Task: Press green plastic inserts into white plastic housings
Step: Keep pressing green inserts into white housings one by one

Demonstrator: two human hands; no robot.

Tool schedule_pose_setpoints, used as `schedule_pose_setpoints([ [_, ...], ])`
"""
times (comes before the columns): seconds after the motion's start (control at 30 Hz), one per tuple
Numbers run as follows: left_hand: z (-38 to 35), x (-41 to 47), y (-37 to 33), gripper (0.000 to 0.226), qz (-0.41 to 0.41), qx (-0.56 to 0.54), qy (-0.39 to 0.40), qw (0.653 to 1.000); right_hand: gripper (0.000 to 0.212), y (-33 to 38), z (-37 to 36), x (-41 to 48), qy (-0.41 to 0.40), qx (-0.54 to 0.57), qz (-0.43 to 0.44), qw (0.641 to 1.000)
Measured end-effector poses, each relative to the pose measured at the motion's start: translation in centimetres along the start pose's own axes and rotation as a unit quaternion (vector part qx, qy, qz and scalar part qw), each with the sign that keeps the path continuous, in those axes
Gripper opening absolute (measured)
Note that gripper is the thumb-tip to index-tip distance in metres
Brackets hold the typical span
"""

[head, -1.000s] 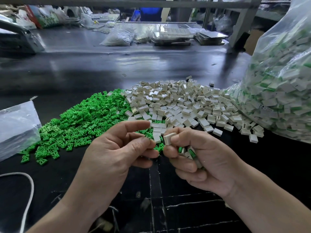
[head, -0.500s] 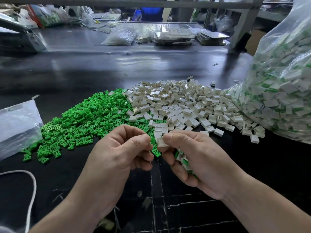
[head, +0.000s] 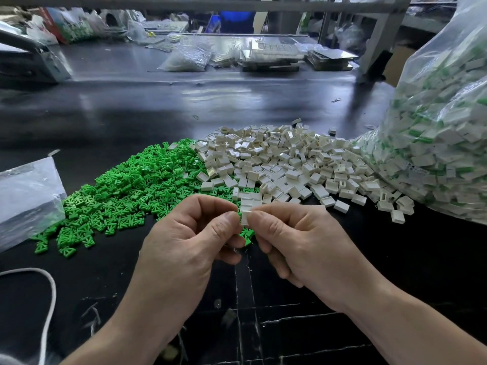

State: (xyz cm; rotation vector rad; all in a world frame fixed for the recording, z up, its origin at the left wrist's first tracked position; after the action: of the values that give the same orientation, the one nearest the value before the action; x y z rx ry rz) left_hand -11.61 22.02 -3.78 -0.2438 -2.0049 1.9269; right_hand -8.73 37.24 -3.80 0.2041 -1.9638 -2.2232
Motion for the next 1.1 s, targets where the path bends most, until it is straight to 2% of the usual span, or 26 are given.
schedule_pose_setpoints([
  [0.1,-0.1,0.1,-0.1,0.014,-0.004,-0.012,0.009,1.000,0.027,-0.2,0.1,0.0,-0.003,0.018,-0.007,1.000],
  [0.2,-0.6,0.2,0.3,0.023,0.034,-0.103,0.042,0.993,0.035,-0.5,-0.2,0.0,0.031,0.077,-0.031,0.996],
  [0.33,-2.1,0.1,0.4,0.036,0.089,-0.233,0.141,0.958,0.030,-0.1,-1.1,-0.2,0.100,0.164,-0.041,0.980],
  [0.5,-3.3,-0.3,-0.1,0.045,0.117,-0.321,0.217,0.915,0.041,0.0,-1.5,-0.4,0.105,0.210,-0.052,0.970],
  [0.8,-3.8,-0.4,0.2,0.042,0.138,-0.375,0.195,0.896,0.042,0.2,-1.2,-0.3,0.099,0.200,-0.054,0.973],
  [1.0,-3.9,-0.6,0.6,0.018,0.154,-0.347,0.144,0.914,0.030,0.3,-1.5,-0.4,0.098,0.177,-0.060,0.977],
  [1.1,-4.1,-0.6,0.4,0.023,0.131,-0.360,0.157,0.910,0.035,0.3,-1.6,-0.4,0.093,0.207,-0.060,0.972],
])
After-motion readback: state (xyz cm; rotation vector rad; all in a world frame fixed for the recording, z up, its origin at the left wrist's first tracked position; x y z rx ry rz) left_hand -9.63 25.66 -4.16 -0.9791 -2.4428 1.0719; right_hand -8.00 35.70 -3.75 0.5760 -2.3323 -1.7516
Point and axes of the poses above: each hand's wrist, its own x-axis towards the middle knuckle, its own z-axis out of the back of the hand, y = z × x, the point moved 7 cm from there along x, towards the middle knuckle, and after that the axes turned 7 degrees about y, right-handed, at the moved point
